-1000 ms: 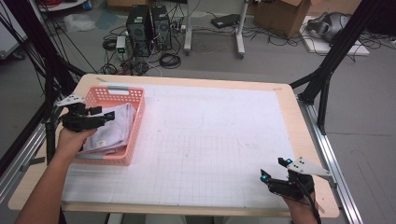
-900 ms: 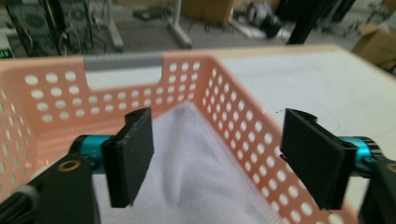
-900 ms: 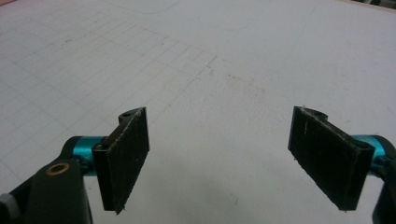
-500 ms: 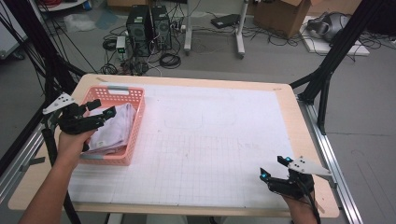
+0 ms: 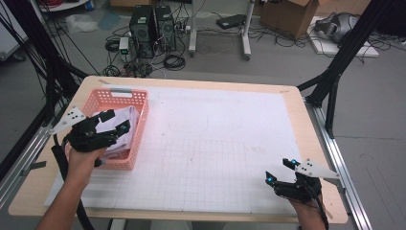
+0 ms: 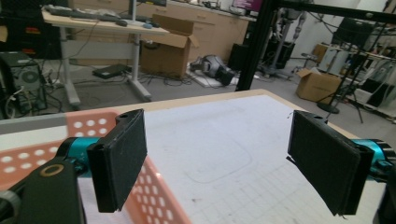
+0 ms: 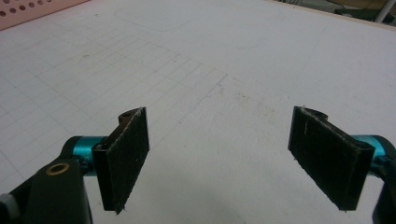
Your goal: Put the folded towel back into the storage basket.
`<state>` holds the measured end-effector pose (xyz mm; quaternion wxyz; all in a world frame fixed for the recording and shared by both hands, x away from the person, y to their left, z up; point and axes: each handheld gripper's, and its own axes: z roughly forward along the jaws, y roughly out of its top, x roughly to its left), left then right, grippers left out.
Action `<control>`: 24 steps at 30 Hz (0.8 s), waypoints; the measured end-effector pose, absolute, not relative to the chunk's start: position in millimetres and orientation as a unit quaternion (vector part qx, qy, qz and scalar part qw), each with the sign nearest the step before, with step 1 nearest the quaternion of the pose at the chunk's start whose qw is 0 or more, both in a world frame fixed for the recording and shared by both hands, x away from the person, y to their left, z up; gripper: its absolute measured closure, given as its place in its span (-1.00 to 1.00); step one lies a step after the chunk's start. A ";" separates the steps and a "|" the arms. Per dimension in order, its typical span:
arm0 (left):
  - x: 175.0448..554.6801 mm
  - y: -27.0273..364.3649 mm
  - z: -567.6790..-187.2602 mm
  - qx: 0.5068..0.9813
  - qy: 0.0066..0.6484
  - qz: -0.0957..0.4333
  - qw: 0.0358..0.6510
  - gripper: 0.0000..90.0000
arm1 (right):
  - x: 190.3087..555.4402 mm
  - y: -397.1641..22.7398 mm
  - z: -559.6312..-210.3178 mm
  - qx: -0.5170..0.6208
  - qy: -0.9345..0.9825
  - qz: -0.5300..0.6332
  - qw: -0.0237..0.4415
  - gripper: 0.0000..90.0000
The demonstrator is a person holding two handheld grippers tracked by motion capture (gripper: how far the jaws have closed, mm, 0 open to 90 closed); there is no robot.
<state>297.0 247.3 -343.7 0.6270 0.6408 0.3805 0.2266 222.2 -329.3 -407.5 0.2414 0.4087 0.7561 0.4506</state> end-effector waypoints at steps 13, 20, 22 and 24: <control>267.6 207.5 -352.7 0.659 0.349 0.218 0.630 -0.56 | 222.8 -322.2 -404.0 0.397 0.759 0.458 0.240 -0.57; 254.2 179.9 -360.9 0.668 0.330 0.201 0.636 -0.56 | 219.3 -322.6 -401.9 0.397 0.757 0.460 0.241 -0.57; 250.9 171.9 -364.5 0.672 0.325 0.195 0.637 -0.56 | 219.1 -322.8 -401.2 0.397 0.757 0.460 0.242 -0.57; 248.5 164.8 -366.8 0.677 0.318 0.192 0.635 -0.56 | 219.1 -322.6 -400.8 0.396 0.756 0.461 0.242 -0.57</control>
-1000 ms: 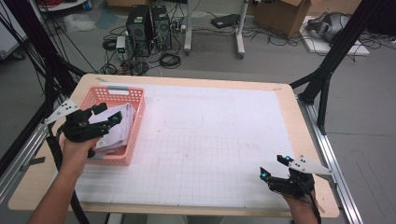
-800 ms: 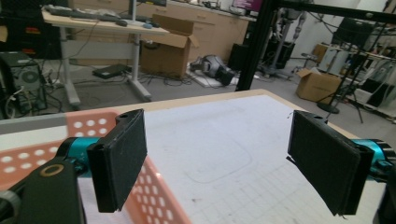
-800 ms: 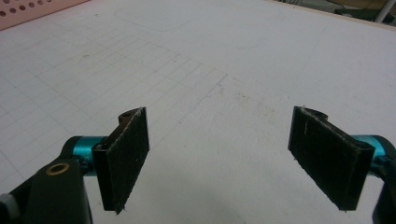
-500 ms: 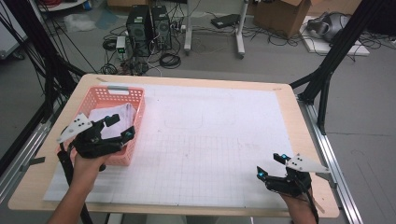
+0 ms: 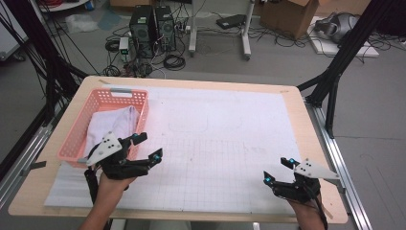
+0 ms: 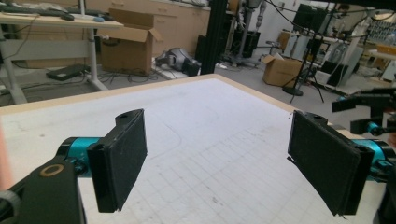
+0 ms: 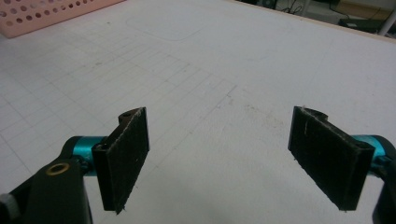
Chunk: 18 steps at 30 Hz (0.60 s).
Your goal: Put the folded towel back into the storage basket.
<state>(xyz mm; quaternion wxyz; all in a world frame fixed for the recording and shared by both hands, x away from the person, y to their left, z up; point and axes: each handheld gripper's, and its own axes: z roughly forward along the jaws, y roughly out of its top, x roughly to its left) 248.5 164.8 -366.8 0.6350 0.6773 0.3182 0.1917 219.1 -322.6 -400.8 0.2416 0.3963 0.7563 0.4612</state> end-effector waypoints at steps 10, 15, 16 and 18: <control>248.8 137.9 -374.4 0.695 0.303 0.183 0.626 -0.55 | 220.0 -323.7 -400.9 0.398 0.754 0.465 0.240 -0.57; 249.8 132.0 -381.3 0.701 0.303 0.180 0.621 -0.55 | 220.2 -324.7 -401.0 0.399 0.752 0.466 0.241 -0.57; 249.9 131.4 -382.6 0.701 0.303 0.178 0.620 -0.55 | 220.1 -324.5 -401.1 0.399 0.753 0.466 0.240 -0.57; 250.2 130.2 -384.5 0.702 0.304 0.177 0.619 -0.55 | 220.3 -324.4 -401.4 0.399 0.753 0.465 0.240 -0.57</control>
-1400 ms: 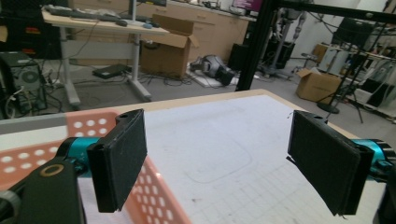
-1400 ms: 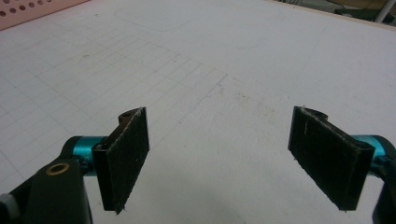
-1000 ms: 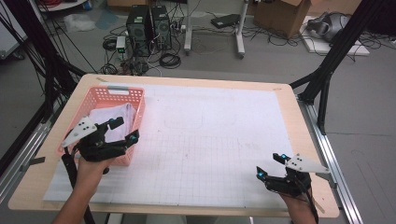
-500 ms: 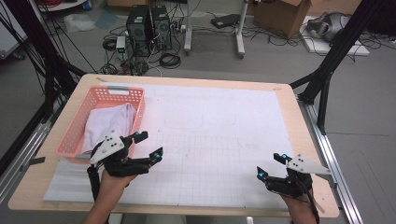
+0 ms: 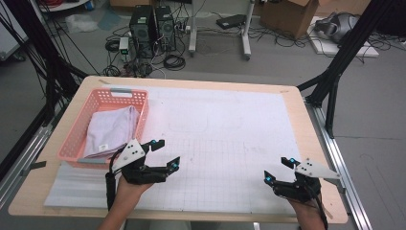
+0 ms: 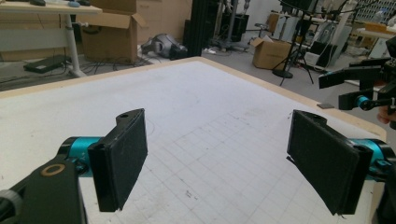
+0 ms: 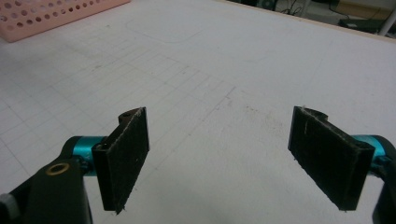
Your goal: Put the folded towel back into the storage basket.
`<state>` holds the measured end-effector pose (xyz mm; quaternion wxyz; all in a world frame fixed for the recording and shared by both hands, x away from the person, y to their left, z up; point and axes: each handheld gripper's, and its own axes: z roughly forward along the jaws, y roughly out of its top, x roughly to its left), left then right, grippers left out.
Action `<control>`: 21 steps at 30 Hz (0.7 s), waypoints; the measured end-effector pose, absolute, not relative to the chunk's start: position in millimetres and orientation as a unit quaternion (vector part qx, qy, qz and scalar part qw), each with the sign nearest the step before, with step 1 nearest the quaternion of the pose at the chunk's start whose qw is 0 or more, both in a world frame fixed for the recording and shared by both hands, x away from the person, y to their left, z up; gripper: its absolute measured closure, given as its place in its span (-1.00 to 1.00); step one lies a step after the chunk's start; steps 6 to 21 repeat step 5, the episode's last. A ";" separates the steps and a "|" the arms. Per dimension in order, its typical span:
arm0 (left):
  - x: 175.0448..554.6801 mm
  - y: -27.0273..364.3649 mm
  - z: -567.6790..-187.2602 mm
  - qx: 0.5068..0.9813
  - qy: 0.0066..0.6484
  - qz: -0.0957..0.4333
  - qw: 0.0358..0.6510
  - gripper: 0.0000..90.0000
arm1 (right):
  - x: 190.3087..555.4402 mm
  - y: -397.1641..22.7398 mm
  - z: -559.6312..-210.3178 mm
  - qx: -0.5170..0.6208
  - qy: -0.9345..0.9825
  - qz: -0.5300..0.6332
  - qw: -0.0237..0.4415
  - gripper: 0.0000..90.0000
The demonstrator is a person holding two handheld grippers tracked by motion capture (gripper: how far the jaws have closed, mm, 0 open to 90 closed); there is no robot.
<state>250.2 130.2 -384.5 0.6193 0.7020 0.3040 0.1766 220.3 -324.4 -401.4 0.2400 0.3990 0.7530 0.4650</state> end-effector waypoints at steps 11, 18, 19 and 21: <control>251.3 128.3 -386.1 0.706 0.302 0.175 0.617 -0.55 | 220.8 -324.8 -401.6 0.399 0.753 0.465 0.240 -0.57; 251.3 128.3 -386.1 0.706 0.302 0.175 0.617 -0.55 | 220.8 -324.8 -401.6 0.399 0.753 0.465 0.240 -0.57; 251.3 128.3 -386.1 0.706 0.302 0.175 0.617 -0.55 | 220.8 -324.8 -401.6 0.399 0.753 0.465 0.240 -0.57; 251.3 128.3 -386.1 0.706 0.302 0.175 0.617 -0.55 | 220.8 -324.8 -401.6 0.399 0.753 0.465 0.240 -0.57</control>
